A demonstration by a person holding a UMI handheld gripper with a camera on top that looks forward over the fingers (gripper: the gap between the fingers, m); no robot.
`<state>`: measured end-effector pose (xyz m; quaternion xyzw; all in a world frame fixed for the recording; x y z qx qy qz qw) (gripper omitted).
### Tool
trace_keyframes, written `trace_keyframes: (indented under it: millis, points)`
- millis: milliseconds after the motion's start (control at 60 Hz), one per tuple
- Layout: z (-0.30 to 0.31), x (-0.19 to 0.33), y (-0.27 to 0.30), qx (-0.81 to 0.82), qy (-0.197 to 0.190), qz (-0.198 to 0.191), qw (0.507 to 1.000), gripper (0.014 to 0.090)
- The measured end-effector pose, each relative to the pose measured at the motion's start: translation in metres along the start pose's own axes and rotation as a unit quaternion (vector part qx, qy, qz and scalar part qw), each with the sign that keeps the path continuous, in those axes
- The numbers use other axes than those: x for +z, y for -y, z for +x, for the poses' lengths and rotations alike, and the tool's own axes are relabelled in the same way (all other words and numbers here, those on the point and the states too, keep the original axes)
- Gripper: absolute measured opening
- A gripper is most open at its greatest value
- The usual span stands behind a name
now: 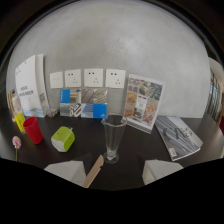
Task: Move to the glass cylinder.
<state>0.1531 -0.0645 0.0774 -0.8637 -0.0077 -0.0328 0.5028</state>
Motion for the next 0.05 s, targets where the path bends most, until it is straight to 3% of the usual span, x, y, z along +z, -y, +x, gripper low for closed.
trace_keyframes:
  millis: [50]
  points:
    - [-0.0008,0.0009,0.0000,-0.002,0.002,0.000,1.000,0.0860]
